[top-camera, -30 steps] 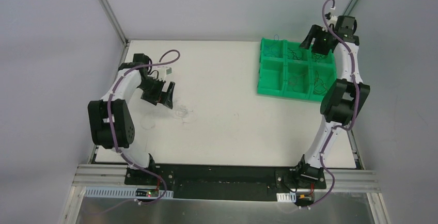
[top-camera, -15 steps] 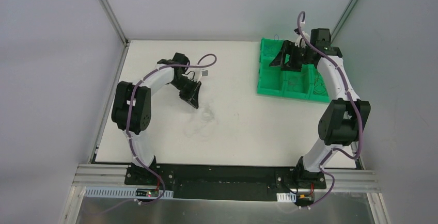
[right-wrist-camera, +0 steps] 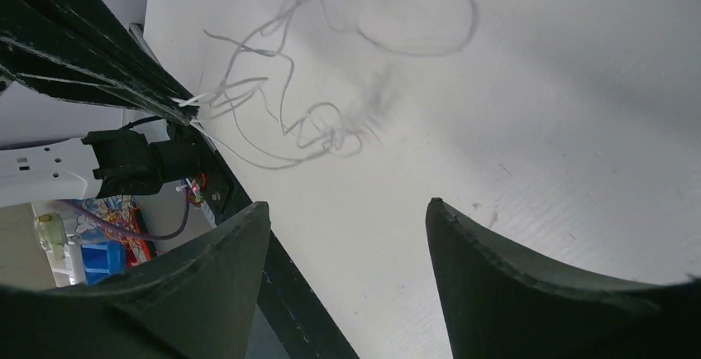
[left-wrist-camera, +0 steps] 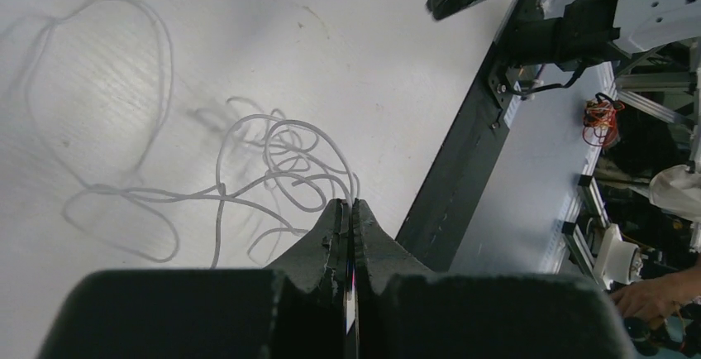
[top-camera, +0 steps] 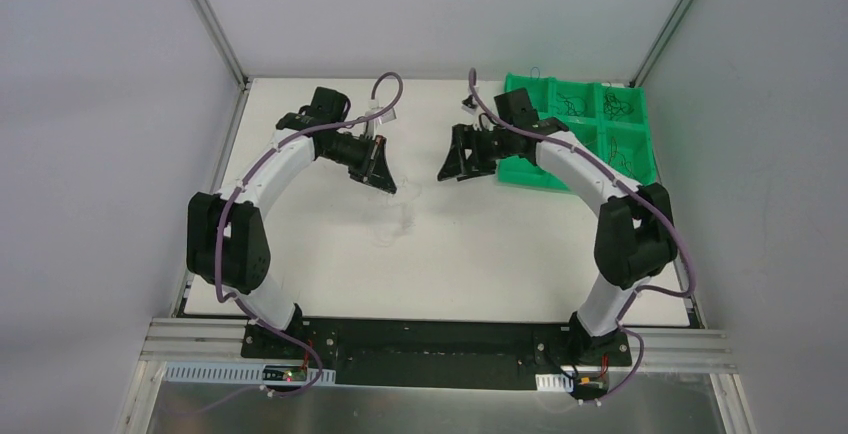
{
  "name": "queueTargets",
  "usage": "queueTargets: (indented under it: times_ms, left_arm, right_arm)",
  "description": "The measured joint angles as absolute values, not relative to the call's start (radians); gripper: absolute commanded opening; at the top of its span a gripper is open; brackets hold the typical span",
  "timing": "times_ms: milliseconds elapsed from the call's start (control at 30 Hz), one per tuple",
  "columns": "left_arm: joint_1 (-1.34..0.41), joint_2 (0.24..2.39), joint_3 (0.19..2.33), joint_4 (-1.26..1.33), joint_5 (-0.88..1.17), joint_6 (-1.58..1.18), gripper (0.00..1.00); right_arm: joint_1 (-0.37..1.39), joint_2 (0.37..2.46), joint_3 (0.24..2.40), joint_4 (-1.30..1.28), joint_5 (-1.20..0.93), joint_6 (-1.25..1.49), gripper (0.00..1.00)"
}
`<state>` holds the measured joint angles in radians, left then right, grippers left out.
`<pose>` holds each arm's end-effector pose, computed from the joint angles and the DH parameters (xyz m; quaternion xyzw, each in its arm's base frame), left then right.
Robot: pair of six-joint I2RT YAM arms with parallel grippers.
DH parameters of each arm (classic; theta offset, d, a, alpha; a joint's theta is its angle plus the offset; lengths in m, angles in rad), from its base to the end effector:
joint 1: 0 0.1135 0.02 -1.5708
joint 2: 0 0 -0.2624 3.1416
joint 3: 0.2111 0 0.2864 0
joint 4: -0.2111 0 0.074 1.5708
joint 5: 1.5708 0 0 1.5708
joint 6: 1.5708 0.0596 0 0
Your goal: Untangle the cables
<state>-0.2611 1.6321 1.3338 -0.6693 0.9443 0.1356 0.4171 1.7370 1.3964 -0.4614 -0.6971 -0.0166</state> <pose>0.3577 -0.1456 0.2607 0.3000 0.8071 -0.4500 0.2368 0.3782 0.2094 0.2493 -0.3125 0.8233 0.3804 0.2824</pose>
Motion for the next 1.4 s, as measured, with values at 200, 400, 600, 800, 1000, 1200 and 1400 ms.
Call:
queueTargets:
  times_ms: [200, 400, 600, 800, 1000, 1200, 1400]
  left_arm:
    - [-0.261, 1.632, 1.332, -0.660, 0.970, 0.115, 0.18]
    - [-0.261, 1.632, 1.309, -0.647, 0.934, 0.109, 0.37]
    - [-0.231, 1.632, 1.234, -0.633, 0.865, 0.084, 0.48]
    - [-0.130, 1.634, 1.146, -0.566, 0.827, 0.005, 0.52]
    - [-0.109, 1.667, 1.081, -0.497, 0.810, -0.100, 0.59]
    - [-0.117, 1.729, 0.983, -0.445, 0.809, -0.189, 0.57]
    - [-0.139, 1.808, 0.979, -0.363, 0.834, -0.272, 0.46]
  right_arm:
    - [0.501, 1.794, 1.397, -0.357, -0.694, 0.003, 0.74]
    - [0.538, 1.851, 1.397, -0.305, -0.694, 0.016, 0.73]
    - [0.553, 1.857, 1.396, -0.281, -0.673, 0.030, 0.71]
    - [0.583, 1.875, 1.390, -0.270, -0.606, 0.035, 0.70]
    - [0.597, 1.916, 1.390, -0.268, -0.524, 0.034, 0.65]
    - [0.596, 1.966, 1.393, -0.268, -0.478, 0.031, 0.56]
    - [0.594, 2.012, 1.396, -0.278, -0.413, 0.003, 0.55]
